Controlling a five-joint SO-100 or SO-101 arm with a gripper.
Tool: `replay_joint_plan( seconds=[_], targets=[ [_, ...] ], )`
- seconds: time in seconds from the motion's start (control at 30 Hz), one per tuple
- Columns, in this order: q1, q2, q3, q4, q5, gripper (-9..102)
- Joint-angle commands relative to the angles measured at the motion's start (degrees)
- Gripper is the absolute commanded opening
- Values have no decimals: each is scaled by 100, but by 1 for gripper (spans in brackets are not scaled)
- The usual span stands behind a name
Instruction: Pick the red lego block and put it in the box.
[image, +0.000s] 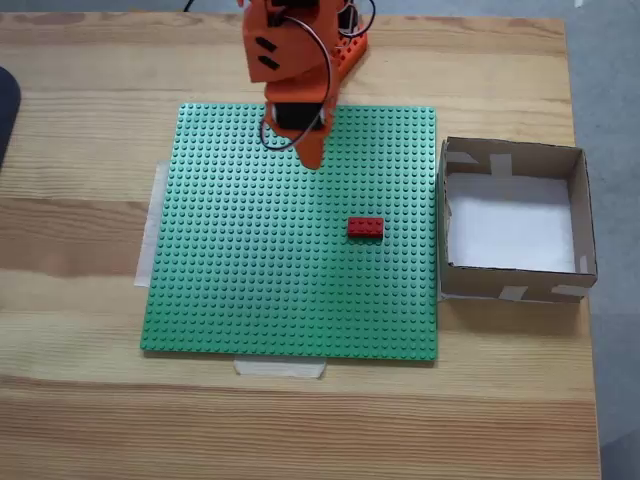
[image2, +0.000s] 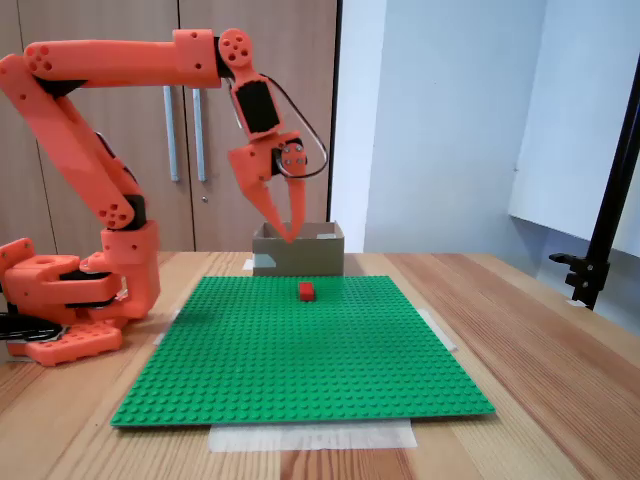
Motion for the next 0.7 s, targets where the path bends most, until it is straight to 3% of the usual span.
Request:
replay_joint_plan(
  seconds=[0.0,0.67],
  targets=[
    [-255,-237,-589,114,105,1],
    [-1090,-1802,-1740,448,1151,1]
  ],
)
